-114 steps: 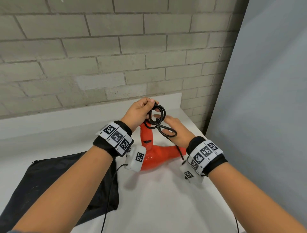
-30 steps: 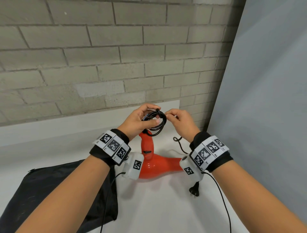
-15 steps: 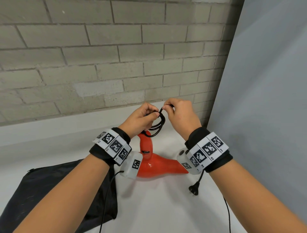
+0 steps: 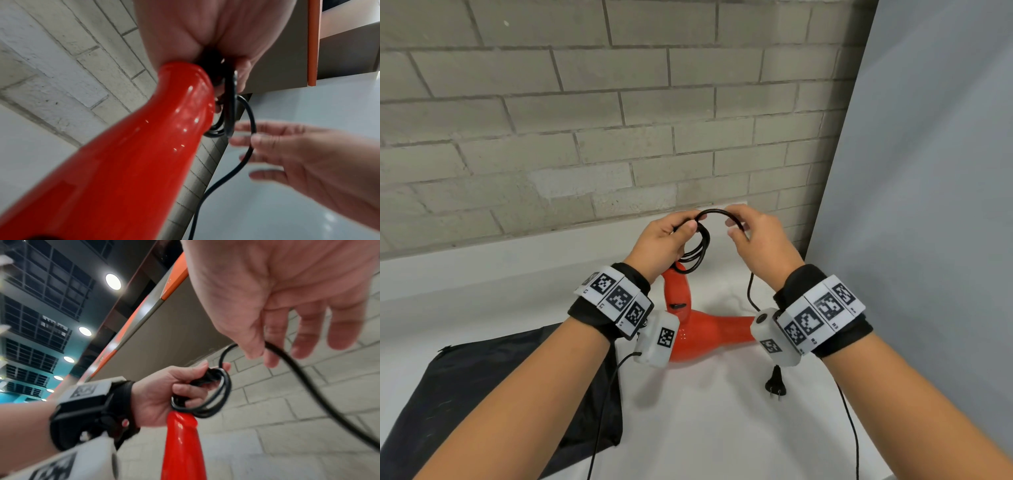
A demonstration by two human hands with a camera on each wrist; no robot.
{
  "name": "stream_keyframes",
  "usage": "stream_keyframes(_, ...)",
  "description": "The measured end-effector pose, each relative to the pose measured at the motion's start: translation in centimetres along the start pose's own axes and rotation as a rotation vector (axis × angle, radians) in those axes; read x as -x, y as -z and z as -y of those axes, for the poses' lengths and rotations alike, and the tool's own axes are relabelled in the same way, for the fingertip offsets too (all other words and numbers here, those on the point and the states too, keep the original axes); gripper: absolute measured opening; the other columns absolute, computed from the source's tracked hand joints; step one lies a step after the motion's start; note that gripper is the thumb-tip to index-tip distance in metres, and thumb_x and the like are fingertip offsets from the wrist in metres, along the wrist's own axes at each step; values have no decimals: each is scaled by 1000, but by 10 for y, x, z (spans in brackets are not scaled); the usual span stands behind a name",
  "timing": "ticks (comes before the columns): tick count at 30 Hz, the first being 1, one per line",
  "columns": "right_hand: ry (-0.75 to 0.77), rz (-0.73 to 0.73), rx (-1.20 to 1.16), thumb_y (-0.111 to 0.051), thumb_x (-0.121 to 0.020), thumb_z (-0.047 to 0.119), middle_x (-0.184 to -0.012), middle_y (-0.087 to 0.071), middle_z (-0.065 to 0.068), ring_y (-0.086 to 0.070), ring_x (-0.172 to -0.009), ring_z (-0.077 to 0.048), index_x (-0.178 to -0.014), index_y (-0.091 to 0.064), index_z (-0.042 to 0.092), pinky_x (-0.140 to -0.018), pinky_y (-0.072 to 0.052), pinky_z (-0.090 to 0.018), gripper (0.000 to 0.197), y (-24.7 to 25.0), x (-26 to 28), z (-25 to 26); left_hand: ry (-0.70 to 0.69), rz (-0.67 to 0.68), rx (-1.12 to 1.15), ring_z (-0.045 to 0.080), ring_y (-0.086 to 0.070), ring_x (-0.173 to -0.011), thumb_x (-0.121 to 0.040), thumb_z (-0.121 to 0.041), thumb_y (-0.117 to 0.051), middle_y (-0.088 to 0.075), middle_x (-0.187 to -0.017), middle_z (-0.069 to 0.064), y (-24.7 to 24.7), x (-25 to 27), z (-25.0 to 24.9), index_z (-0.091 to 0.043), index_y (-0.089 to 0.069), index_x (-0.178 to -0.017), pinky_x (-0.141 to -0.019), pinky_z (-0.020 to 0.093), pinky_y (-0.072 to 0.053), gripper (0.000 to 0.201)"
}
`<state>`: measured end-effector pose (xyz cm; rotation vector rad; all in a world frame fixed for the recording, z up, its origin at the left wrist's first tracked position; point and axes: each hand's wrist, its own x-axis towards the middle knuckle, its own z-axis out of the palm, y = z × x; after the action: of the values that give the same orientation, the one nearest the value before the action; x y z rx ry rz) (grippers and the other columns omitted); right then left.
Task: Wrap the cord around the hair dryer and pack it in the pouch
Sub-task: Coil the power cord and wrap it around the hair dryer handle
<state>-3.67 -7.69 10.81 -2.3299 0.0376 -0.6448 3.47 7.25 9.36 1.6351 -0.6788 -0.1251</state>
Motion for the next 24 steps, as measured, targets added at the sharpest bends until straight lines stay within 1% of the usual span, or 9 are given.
stream_keyframes(1, -75, 15, 18, -52, -89, 8, -121, -60, -10, -54, -112, -22, -127, -49, 13, -87, -36, -15, 39, 1, 5, -9, 3, -25, 6, 2, -26, -37, -94, -11, -42, -41, -51, -13, -1, -1, 1, -15, -59, -110, -40, 13, -24, 24)
stream_keyframes(3, -236, 55, 87, -56, -87, 12, -131, -51, -13, -48, -121, -26, -133, -40, 11, -98, -37, -28, 48, 1, 18, -31, 9, -61, 11, 2, -26, -36, -94, -11, -43, -43, -42, -16, -2, -3, 2, -10, -59, -113, -39, 13, -24, 25)
stream_keyframes(5, -409, 145, 184, -59, -85, 19, -131, -48, -16, -48, -119, -30, -130, -40, 7, -99, -41, -36, 50, 1, 32, -54, 17, -93, 20, 1, -26, -35, -94, -10, -43, -48, -42, -18, -4, -4, 3, -8, -58, -115, -39, 13, -25, 26)
stream_keyframes(7, -560, 328, 317, -58, -86, 26, -121, -52, -15, -52, -113, -30, -121, -46, 4, -88, -45, -32, 44, -2, 47, -73, 22, -127, 32, 2, -27, -35, -93, -11, -45, -51, -43, -19, -6, -4, 3, -8, -58, -116, -39, 12, -26, 26)
stream_keyframes(10, -656, 643, 464, -55, -86, 35, -94, -54, -8, -54, -89, -22, -93, -51, 8, -67, -40, -24, 29, -12, 68, -85, 20, -150, 29, 2, -26, -35, -93, -12, -46, -51, -43, -19, -10, -2, 1, -10, -60, -114, -38, 13, -25, 25)
stream_keyframes(14, -763, 713, 463, -58, -83, 37, -81, -53, -3, -52, -80, -20, -95, -51, 10, -70, -44, -25, 31, -31, 85, -91, 29, -163, 32, 2, -26, -35, -93, -12, -45, -52, -43, -19, -14, -1, 0, -8, -59, -114, -38, 12, -26, 26)
stream_keyframes(17, -746, 776, 555, -59, -81, 39, -77, -54, -3, -53, -82, -19, -90, -56, 8, -71, -43, -24, 32, -41, 89, -92, 34, -174, 53, 2, -26, -35, -93, -12, -45, -51, -44, -18, -14, 0, 1, -8, -59, -114, -38, 12, -25, 26)
stream_keyframes(20, -725, 835, 611, -60, -82, 39, -98, -62, -8, -59, -90, -20, -113, -57, 5, -77, -47, -26, 46, -46, 93, -92, 38, -167, 60, 2, -27, -35, -94, -12, -44, -56, -47, -19, -14, 2, 1, -6, -58, -116, -39, 12, -26, 27)
stream_keyframes(24, -685, 838, 674, -52, -90, 26, -129, -58, -9, -57, -111, -20, -122, -52, 4, -96, -44, -25, 39, -42, 93, -88, 52, -149, 56, 2, -27, -35, -94, -13, -42, -57, -47, -20, -14, 4, 0, -7, -57, -116, -39, 13, -25, 27)
